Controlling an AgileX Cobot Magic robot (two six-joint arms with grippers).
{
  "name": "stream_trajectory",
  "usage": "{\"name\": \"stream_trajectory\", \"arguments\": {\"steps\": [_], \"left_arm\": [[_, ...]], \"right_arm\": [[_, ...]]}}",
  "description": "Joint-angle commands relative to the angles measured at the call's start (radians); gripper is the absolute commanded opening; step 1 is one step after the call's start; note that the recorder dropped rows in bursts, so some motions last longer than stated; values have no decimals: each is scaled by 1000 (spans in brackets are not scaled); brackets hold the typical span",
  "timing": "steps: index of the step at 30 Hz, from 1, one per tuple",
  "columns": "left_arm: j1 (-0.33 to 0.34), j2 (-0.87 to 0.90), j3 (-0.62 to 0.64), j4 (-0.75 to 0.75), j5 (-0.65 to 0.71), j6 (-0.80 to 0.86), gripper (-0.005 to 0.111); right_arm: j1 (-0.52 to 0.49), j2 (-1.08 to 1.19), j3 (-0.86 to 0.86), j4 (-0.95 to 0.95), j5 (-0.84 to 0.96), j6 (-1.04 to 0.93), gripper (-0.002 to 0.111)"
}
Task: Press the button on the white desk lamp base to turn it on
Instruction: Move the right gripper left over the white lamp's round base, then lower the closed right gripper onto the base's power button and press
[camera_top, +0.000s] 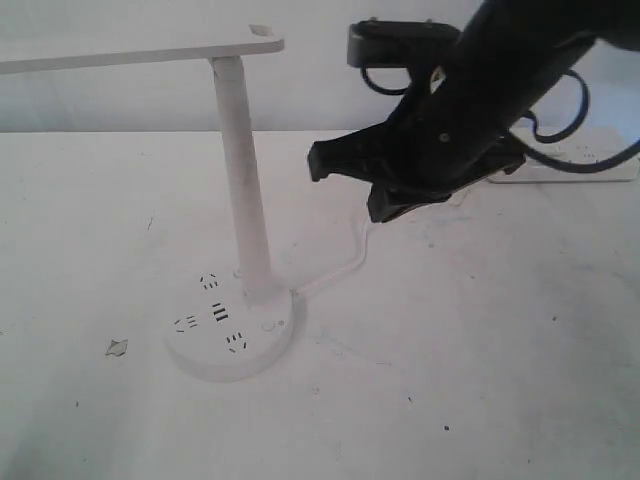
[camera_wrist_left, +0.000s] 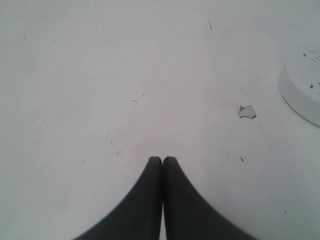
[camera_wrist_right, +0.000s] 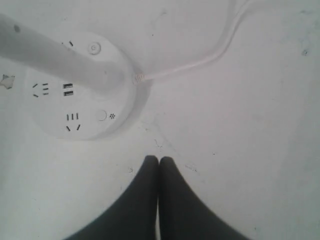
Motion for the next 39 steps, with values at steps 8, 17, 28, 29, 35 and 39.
{"name": "stream_trajectory", "arguments": {"steps": [8, 17, 28, 29, 35, 39], "left_arm": [[-5, -3, 2, -14, 0, -1, 0], [-5, -3, 2, -14, 0, -1, 0], [-5, -3, 2, -14, 0, -1, 0], [-5, -3, 2, -14, 0, -1, 0], [-5, -3, 2, -14, 0, -1, 0], [-5, -3, 2, -14, 0, -1, 0]], "right_arm": [[174, 205, -89, -39, 31, 185, 0], [174, 291, -89, -39, -132, 485, 0], [174, 387, -89, 27, -199, 620, 0], [174, 392, -89, 32, -209, 622, 0], [174, 426, -89, 39, -226, 664, 0], [174, 439, -89, 47, -237, 665, 0]]}}
